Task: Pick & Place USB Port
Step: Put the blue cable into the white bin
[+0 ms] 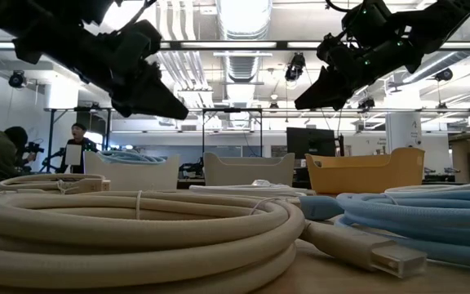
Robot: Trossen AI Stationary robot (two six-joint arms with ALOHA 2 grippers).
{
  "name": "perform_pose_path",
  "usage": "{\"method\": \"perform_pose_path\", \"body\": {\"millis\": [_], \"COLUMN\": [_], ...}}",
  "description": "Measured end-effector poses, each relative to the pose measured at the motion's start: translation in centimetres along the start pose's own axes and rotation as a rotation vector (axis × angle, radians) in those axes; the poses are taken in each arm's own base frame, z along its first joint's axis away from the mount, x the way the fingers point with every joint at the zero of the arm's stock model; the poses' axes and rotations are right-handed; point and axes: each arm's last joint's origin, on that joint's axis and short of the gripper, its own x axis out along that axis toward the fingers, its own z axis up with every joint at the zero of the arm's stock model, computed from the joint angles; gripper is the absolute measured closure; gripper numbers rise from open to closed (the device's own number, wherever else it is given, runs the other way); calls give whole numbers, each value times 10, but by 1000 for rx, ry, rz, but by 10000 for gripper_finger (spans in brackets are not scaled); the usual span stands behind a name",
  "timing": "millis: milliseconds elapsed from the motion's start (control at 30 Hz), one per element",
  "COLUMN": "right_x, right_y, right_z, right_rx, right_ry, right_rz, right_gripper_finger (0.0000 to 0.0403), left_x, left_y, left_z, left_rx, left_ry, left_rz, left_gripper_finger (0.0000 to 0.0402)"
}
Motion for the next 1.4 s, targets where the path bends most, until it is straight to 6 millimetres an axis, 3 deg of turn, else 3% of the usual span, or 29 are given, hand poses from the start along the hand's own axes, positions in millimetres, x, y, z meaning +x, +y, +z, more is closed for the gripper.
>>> {"method": "perform_pose_path", "body": {"millis": [533, 967, 1400], "right_x": [0, 1, 3], "right_y": [0, 1, 30], "right_z": [0, -12, -9], "right_rx": [26, 39, -8], "right_ry": [0, 33, 10], "right_rz": [0, 2, 112], "right_gripper_finger": [284, 284, 284], "left_x": [1, 1, 4], "left_y": [1, 2, 5], "left_z": [5, 6, 16], "left_rx": [40, 44, 61], "left_ry": [-47, -47, -94], "left_rz": [-4, 1, 11], "left_gripper_finger": [305, 307, 307]}}
